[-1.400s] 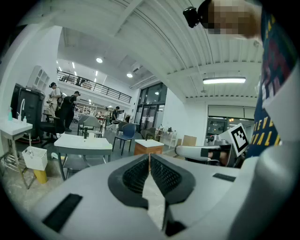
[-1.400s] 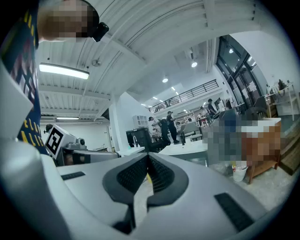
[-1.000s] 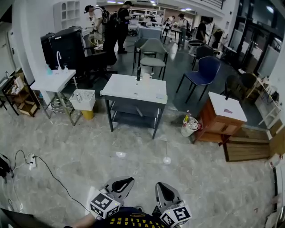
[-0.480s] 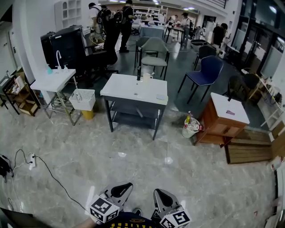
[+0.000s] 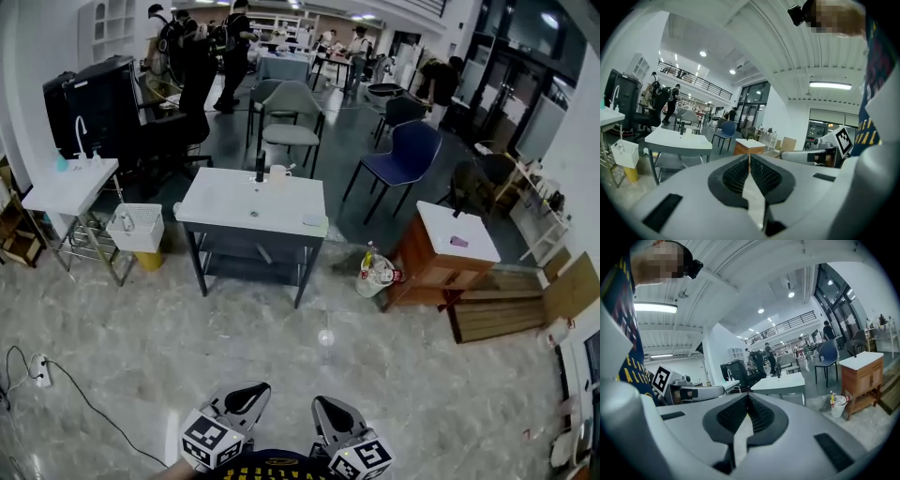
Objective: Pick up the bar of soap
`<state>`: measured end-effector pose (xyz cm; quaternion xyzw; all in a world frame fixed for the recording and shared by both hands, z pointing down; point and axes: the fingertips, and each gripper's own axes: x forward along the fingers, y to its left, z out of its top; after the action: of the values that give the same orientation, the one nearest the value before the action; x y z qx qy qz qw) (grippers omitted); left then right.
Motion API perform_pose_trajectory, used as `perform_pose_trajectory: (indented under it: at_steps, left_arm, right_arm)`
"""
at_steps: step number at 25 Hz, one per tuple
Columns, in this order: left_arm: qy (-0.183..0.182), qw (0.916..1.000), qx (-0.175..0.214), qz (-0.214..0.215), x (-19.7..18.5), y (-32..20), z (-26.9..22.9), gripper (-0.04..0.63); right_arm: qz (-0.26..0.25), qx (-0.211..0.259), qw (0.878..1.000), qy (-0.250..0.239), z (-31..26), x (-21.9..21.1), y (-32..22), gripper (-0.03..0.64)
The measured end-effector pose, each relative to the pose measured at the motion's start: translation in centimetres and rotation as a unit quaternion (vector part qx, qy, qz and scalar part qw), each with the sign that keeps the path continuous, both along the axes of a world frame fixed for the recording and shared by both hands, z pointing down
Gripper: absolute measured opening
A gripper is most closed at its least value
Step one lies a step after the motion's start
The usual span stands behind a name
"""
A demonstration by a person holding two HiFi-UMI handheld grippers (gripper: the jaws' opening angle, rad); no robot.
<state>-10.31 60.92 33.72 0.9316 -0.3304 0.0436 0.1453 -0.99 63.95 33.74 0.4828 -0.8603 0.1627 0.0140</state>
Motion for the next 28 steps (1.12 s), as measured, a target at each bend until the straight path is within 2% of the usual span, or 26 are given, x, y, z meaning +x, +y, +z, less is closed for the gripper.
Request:
perform_pose_trajectory:
  at_steps: [3,8,17,24,28]
  left_arm:
    - [0.003,0.9999,0.009,0.013,-1.5,-3.5,-0.1,0.021]
    - [0.016,0.9994,-0.001,0.032,-4.4,-8.1,0.5,0.021]
    - [0.039,0.9973,-0.04,0.049,-6.3,-12.8,2.8,0.021]
    - [0.034,0.9979,-0.05,0.023,-7.2,-16.7,3.6,0.02]
    - [0.024,0.999,-0.038,-0.002,-7.2,-20.1,2.9,0.021]
  right_arm:
    - [0.011,0.003,1.0,0.005,0.0,-1.4,-3.5,0.009]
    - [0.036,-0.003,0.999,0.024,0.1,-4.0,-7.5,0.009]
    - [0.045,-0.026,0.998,0.043,1.0,-6.7,-12.0,0.009]
    - [0.033,-0.015,0.999,0.028,1.2,-6.9,-17.2,0.009]
    - [-0.01,-0.006,1.0,0.015,0.7,-7.5,-20.9,0.009]
